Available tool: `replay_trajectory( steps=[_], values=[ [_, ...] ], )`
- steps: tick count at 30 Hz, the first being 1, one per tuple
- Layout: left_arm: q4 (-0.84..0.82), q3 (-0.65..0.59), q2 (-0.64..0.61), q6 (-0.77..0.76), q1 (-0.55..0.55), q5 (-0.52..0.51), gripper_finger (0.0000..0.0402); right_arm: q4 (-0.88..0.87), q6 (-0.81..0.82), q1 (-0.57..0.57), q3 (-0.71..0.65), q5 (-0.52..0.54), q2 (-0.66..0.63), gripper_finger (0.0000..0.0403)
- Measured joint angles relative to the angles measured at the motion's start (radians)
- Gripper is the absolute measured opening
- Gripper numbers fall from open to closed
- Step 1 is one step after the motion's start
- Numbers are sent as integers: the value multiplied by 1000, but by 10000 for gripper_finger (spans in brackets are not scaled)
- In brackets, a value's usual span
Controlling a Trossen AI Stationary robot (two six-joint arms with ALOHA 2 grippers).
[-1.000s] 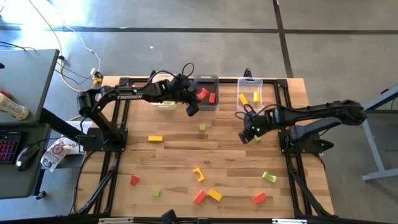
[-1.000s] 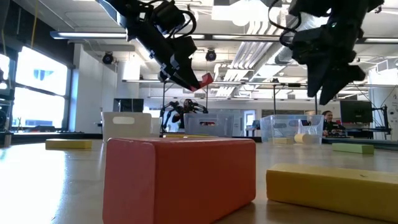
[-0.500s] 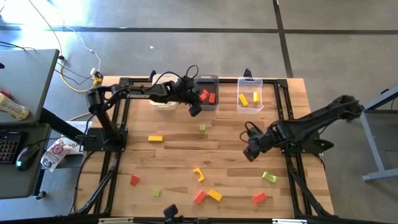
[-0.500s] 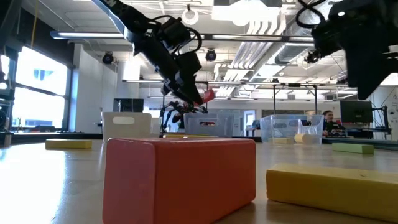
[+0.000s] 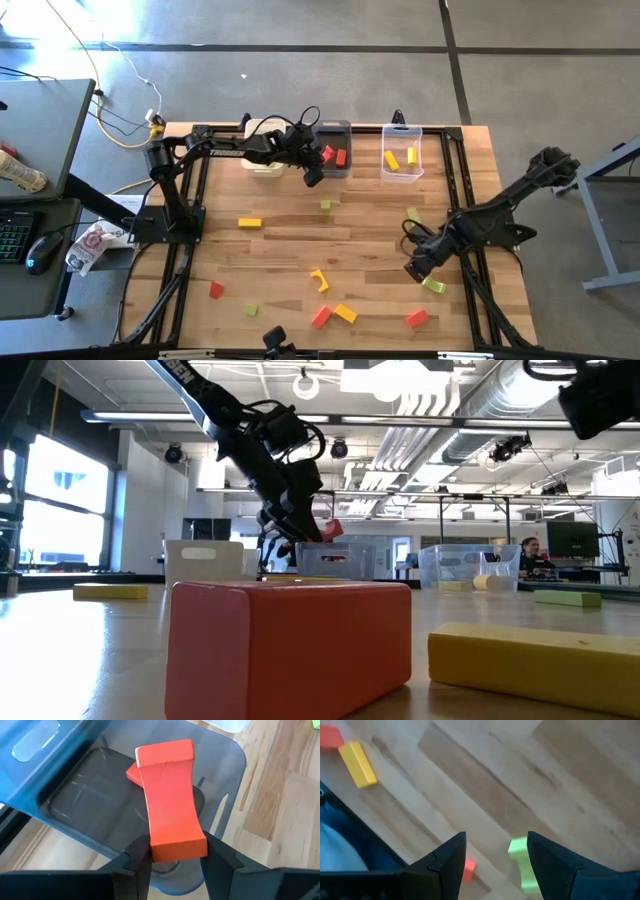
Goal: Sort & place blocks by color
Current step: Put the orange block into the black bin
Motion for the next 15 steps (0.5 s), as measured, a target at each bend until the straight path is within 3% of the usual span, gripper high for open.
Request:
replay_trajectory(
  steps=[7,15],
  values=[
    [2,0,0,-10,-1,-1,120,-35,79,86,0,-20,0,197],
    [7,0,0,-26,-1,-1,170,-75,97,158,0,23,0,197]
  ],
)
